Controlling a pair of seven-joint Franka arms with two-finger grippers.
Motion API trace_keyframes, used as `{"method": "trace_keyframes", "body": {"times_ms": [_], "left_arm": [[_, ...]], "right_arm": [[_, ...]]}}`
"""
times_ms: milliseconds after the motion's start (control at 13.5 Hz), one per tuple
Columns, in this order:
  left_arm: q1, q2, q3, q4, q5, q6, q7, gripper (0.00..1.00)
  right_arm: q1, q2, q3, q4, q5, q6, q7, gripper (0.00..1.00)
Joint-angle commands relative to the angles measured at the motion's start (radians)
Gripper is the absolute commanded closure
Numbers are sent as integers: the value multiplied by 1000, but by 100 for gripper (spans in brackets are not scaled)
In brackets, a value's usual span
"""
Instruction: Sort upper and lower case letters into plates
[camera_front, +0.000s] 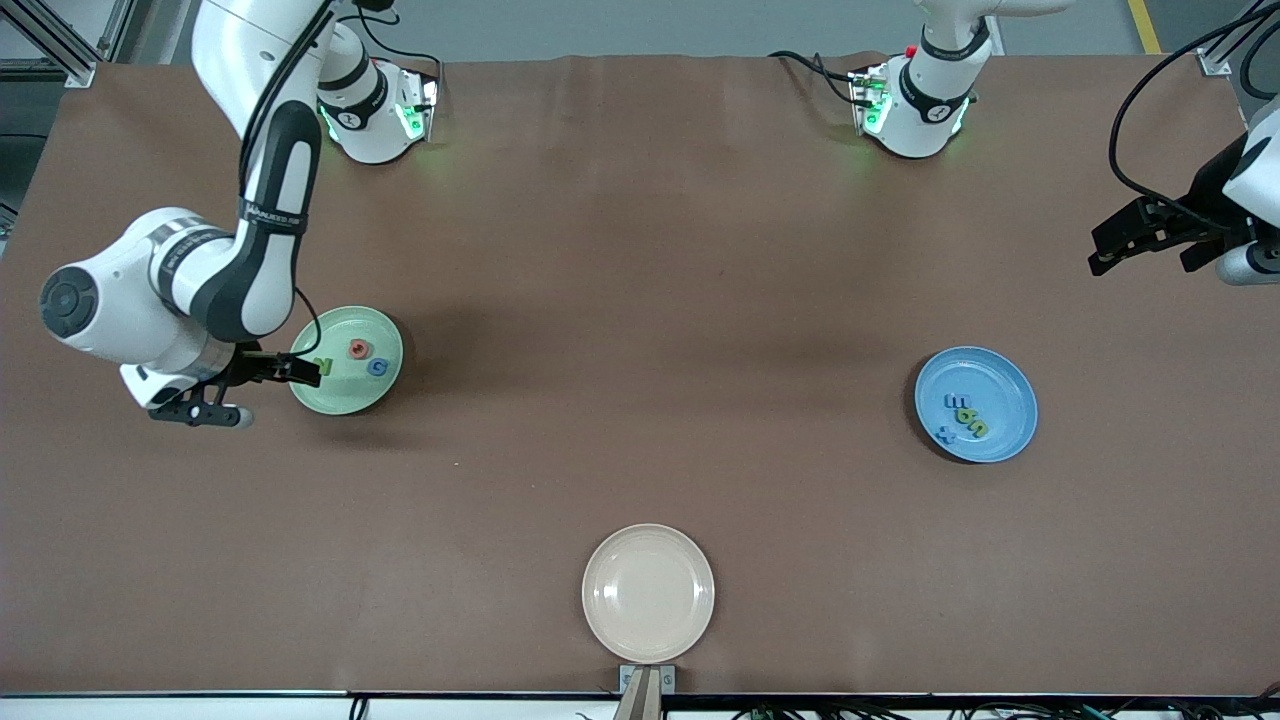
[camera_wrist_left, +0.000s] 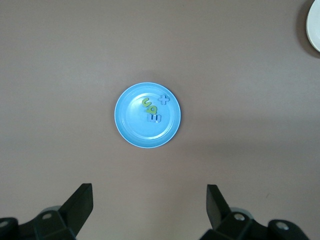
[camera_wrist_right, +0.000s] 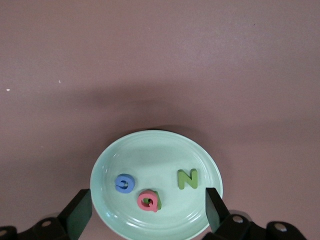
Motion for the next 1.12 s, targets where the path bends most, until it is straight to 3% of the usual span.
{"method": "trace_keyframes", "body": {"times_ms": [0, 149, 446, 595, 669, 966, 1041], "left_arm": [[8, -3, -1, 15, 0, -8, 1, 0], [11, -3, 1, 15, 0, -8, 2, 0], [16, -6, 1, 17, 0, -22, 1, 0], [17, -6, 1, 17, 0, -32, 4, 0], [17, -6, 1, 18, 0, -39, 4, 0], [16, -4, 1, 20, 0, -54, 2, 0], [16, -3, 1, 20, 0, -54, 2, 0]], "right_arm": [[-156, -31, 82, 255, -121, -196, 117, 0], [-262, -34, 139, 427, -178, -311, 160, 0], [-430, -47, 284, 656, -186, -427, 287, 0], [-534, -51, 397, 781, -233, -463, 325, 0], [-594, -67, 497, 818, -301, -467, 353, 0], [-971, -246, 1156, 796, -705, -413, 483, 0], [-1032, -288, 1238, 740, -757, -405, 482, 0]]}}
